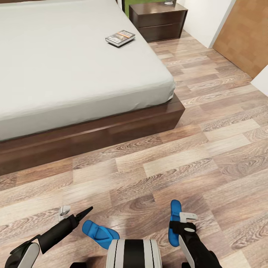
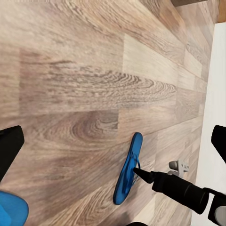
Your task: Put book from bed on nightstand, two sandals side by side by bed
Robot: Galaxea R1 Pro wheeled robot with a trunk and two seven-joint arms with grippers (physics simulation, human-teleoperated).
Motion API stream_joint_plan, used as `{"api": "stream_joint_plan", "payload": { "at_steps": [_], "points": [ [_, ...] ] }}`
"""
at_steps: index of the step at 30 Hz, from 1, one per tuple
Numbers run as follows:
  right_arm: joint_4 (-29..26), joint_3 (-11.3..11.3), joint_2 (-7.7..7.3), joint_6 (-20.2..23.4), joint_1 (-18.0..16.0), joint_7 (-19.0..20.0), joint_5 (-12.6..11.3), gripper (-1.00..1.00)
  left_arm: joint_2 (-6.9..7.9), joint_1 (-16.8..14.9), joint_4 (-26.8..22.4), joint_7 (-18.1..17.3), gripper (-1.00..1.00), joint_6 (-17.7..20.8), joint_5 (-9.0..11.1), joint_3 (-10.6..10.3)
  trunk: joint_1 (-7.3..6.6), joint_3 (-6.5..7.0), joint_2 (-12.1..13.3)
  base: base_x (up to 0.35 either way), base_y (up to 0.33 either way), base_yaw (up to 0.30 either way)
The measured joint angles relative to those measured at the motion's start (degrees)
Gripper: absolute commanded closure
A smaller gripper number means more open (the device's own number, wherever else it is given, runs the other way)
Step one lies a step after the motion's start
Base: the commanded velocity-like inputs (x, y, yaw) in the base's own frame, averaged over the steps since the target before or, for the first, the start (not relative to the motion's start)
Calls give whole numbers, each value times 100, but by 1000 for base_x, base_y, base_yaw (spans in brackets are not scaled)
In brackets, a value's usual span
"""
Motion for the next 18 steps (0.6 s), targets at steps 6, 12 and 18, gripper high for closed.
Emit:
{"api": "stream_joint_plan", "payload": {
  "at_steps": [6,12,18],
  "points": [
    [-18,16,-2,2,-1,38,-5,-100,0,0,2,0,-100,-55,1,0,0,0,0,0,0,0],
    [-27,24,-7,2,-1,122,-6,-100,0,0,2,0,-100,-54,0,0,0,0,0,0,0,0],
    [-28,20,-13,4,-3,516,-6,-100,0,0,2,0,-100,-56,1,0,0,0,0,0,0,0]
  ]
}}
